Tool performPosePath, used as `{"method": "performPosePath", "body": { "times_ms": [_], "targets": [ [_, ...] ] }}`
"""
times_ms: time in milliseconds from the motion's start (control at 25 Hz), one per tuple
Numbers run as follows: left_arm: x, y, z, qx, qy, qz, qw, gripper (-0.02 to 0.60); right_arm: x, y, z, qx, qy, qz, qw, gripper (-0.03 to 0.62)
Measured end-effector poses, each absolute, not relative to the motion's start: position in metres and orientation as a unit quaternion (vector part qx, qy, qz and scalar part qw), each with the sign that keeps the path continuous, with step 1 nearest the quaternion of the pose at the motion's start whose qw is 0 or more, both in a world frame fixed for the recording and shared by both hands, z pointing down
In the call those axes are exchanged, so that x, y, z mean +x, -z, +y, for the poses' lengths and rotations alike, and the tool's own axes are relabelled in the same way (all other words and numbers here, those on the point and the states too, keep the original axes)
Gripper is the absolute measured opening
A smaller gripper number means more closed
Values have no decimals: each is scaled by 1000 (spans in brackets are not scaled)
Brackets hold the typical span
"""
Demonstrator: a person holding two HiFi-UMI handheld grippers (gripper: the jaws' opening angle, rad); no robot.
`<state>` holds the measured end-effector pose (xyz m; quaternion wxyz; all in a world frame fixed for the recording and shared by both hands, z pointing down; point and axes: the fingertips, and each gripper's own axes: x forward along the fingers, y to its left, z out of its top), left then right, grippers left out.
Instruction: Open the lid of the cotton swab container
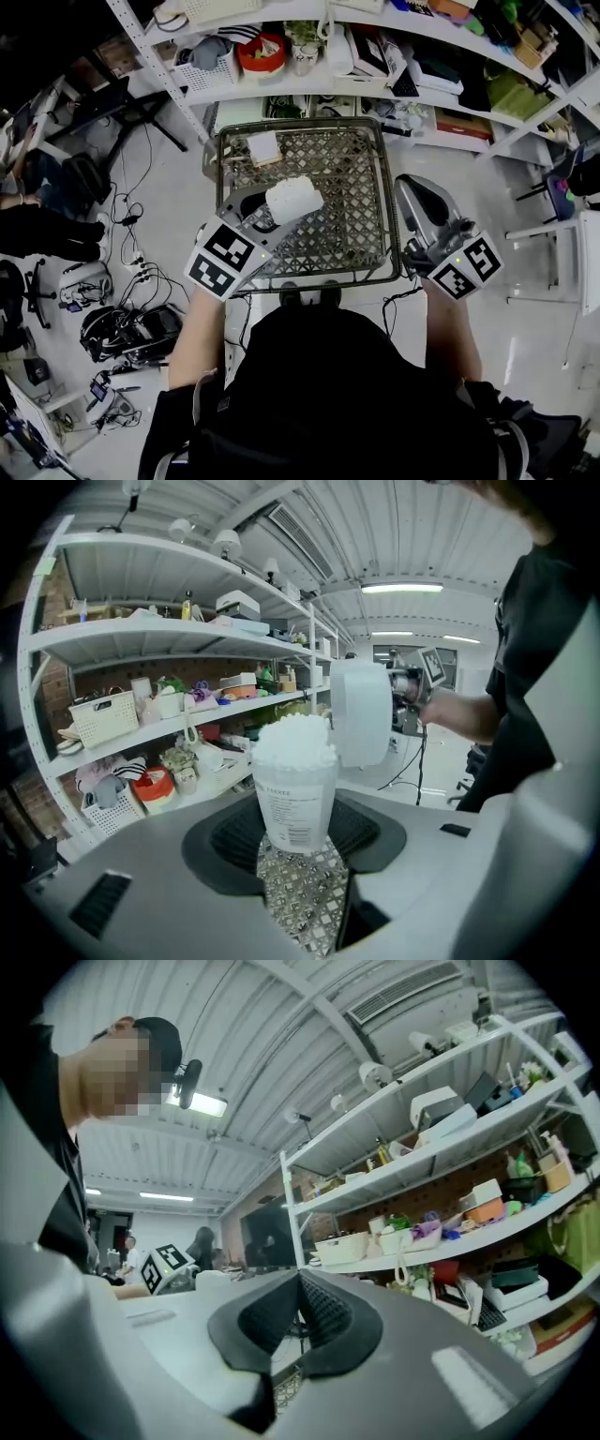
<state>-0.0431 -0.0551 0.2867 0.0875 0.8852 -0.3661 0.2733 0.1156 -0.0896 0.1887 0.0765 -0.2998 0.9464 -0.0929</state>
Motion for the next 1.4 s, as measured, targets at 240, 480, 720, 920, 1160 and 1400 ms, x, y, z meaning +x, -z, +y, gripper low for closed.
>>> {"method": "performPosePath", "body": {
  "times_ms": [240,480,720,920,1160,1400],
  "targets": [
    [-39,-283,-62,881,-232,-398,103,196,123,-206,-87,-335,103,933,80,9],
    [-42,-291,-63,874,-235,-413,104,196,122,-215,-80,-340,103,932,75,9],
    [-43,-293,-62,873,-240,-412,104,196,127,-219,-80,-349,105,929,69,8],
    [-44,-295,-60,873,-244,-409,107,196,129,-221,-78,-347,90,932,53,8],
    [-44,-296,-59,873,-246,-408,105,196,128,-225,-77,-343,88,934,45,8],
    [-44,-295,-61,873,-247,-406,106,196,125,-225,-79,-338,91,936,41,8]
  ]
}}
